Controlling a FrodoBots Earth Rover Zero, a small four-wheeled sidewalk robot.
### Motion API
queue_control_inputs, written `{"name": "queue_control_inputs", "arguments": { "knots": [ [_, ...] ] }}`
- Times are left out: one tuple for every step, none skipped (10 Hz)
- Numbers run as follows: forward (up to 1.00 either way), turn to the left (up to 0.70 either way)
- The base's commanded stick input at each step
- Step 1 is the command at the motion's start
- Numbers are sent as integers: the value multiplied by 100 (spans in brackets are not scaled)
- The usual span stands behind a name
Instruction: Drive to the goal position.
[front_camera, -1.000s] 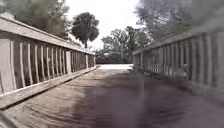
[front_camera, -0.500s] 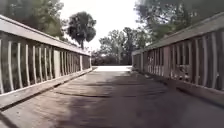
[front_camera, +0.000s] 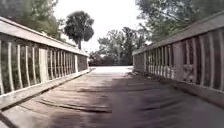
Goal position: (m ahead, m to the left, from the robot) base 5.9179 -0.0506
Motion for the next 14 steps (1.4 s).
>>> {"name": "queue_control_inputs", "arguments": {
  "knots": [
    [85, 0],
    [85, 0],
    [85, 0],
    [85, 0],
    [85, 0],
    [85, 0],
    [85, 0],
    [85, 0],
    [85, 0],
    [85, 0],
    [85, 0],
    [85, 0],
    [85, 0],
    [85, 0]
  ]
}}
